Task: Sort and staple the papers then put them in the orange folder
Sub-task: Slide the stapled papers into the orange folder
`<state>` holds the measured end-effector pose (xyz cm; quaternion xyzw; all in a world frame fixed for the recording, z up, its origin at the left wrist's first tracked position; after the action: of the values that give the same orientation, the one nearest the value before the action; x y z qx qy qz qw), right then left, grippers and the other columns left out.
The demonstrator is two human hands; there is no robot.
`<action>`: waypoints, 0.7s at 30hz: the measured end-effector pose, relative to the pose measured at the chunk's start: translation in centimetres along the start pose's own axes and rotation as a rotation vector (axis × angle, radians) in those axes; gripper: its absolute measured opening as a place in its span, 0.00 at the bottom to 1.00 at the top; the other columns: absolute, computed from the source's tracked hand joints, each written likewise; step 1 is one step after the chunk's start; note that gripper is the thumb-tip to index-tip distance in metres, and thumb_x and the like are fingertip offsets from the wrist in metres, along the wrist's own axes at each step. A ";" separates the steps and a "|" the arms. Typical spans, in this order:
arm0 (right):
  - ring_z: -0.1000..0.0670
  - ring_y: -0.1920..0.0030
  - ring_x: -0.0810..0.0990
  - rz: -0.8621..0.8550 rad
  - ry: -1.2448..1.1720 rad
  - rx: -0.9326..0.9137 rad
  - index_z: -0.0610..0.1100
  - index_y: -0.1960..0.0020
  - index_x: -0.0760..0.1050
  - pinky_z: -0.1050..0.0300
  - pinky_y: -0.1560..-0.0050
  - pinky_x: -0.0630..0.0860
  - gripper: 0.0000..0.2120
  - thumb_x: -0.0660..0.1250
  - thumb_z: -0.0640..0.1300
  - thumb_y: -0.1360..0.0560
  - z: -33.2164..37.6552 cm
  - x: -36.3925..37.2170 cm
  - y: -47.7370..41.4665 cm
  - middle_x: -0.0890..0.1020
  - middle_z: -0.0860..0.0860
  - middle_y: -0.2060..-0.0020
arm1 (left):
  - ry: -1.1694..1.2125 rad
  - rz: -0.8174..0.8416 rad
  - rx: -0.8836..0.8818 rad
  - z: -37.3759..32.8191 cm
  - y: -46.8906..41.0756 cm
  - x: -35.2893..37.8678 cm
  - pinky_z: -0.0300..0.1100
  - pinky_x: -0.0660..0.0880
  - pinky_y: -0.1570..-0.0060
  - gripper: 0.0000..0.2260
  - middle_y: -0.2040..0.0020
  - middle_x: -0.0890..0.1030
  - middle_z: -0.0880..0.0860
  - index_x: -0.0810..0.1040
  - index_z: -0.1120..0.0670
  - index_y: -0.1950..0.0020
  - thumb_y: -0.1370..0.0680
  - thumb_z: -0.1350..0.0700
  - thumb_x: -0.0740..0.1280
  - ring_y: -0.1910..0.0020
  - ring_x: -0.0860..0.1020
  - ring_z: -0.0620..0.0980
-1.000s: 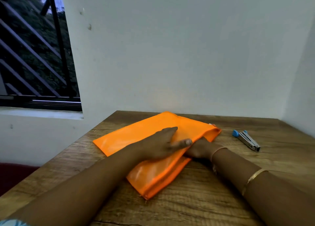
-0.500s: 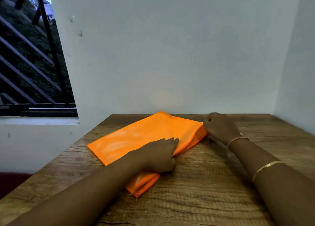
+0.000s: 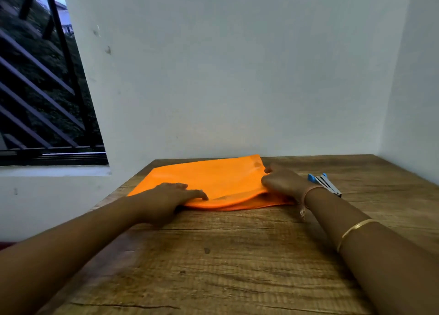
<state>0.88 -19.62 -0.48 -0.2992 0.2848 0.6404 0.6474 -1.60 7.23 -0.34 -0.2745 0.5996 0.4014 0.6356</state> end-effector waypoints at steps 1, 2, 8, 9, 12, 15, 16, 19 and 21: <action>0.47 0.62 0.71 0.008 -0.110 0.010 0.33 0.37 0.69 0.57 0.64 0.63 0.17 0.57 0.36 0.25 0.1 0.0 0.0 0.77 0.35 0.50 | -0.036 -0.032 -0.025 0.8 -0.2 0.2 0.47 0.56 0.28 0.28 0.26 0.63 0.49 0.54 0.35 0.28 0.20 0.62 0.55 0.26 0.57 0.49; 0.48 0.69 0.70 0.011 -0.218 0.039 0.34 0.44 0.71 0.58 0.68 0.63 0.12 0.56 0.34 0.26 0.1 0.0 0.1 0.75 0.38 0.60 | -0.068 -0.055 -0.059 1.6 -0.3 0.4 0.46 0.59 0.30 0.28 0.27 0.65 0.48 0.54 0.36 0.27 0.20 0.61 0.56 0.27 0.61 0.49; 0.51 0.70 0.76 0.143 -0.502 0.170 0.40 0.47 0.69 0.61 0.69 0.72 0.07 0.54 0.39 0.20 0.2 0.0 0.7 0.75 0.44 0.59 | -0.113 0.124 -0.310 3.0 -1.5 0.3 0.51 0.64 0.33 0.31 0.26 0.63 0.52 0.52 0.44 0.24 0.23 0.56 0.63 0.30 0.64 0.54; 0.50 0.69 0.76 0.162 -0.507 0.185 0.39 0.46 0.68 0.61 0.69 0.73 0.07 0.54 0.40 0.20 0.2 -0.2 0.8 0.75 0.43 0.58 | -0.061 0.159 -0.278 1.8 -1.8 -0.3 0.50 0.65 0.33 0.32 0.27 0.64 0.54 0.53 0.48 0.24 0.24 0.57 0.64 0.30 0.65 0.54; 0.50 0.67 0.77 0.230 -0.481 0.234 0.36 0.46 0.70 0.62 0.70 0.75 0.10 0.54 0.42 0.19 0.2 -0.3 0.8 0.78 0.42 0.59 | 0.157 0.109 -0.087 -3.6 -2.5 -2.6 0.44 0.63 0.32 0.31 0.26 0.62 0.52 0.52 0.49 0.23 0.23 0.59 0.62 0.29 0.64 0.51; 0.49 0.69 0.79 0.298 -0.486 0.296 0.33 0.53 0.73 0.62 0.72 0.77 0.14 0.54 0.42 0.20 0.2 -0.4 1.0 0.79 0.41 0.64 | 0.185 -0.105 0.105 -8.8 -3.2 -3.7 0.41 0.64 0.33 0.22 0.28 0.68 0.51 0.65 0.51 0.27 0.21 0.55 0.60 0.31 0.67 0.50; 0.49 0.69 0.80 0.329 -0.494 0.318 0.32 0.55 0.73 0.62 0.72 0.78 0.16 0.54 0.43 0.19 0.2 -0.3 1.0 0.80 0.41 0.65 | 0.170 -0.145 0.123 -9.8 -3.5 -3.6 0.42 0.66 0.35 0.19 0.31 0.72 0.52 0.69 0.53 0.29 0.21 0.53 0.61 0.33 0.70 0.51; 0.49 0.72 0.82 0.416 -0.513 0.380 0.32 0.58 0.73 0.62 0.72 0.79 0.19 0.54 0.46 0.19 0.2 -0.3 1.0 0.81 0.40 0.70 | 0.142 -0.189 0.079 -10.9 -4.1 -2.8 0.40 0.70 0.48 0.16 0.39 0.78 0.54 0.75 0.55 0.36 0.21 0.50 0.61 0.41 0.75 0.53; 0.49 0.74 0.82 0.435 -0.543 0.395 0.31 0.56 0.73 0.62 0.73 0.79 0.19 0.54 0.46 0.19 0.1 -0.3 0.9 0.82 0.40 0.72 | 0.170 -0.256 0.041 -11.0 -4.3 -2.2 0.41 0.71 0.49 0.15 0.41 0.79 0.54 0.78 0.54 0.39 0.20 0.50 0.59 0.43 0.75 0.53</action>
<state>0.00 -19.77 -0.24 0.0783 0.2778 0.7513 0.5935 -3.82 -4.56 -0.20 -0.3687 0.6194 0.2804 0.6339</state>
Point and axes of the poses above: each hand's wrist, its own y-axis away from the middle knuckle, its own x-axis out of the palm, z = x × y, the point moved 2 cm from there along -y, towards the middle knuckle
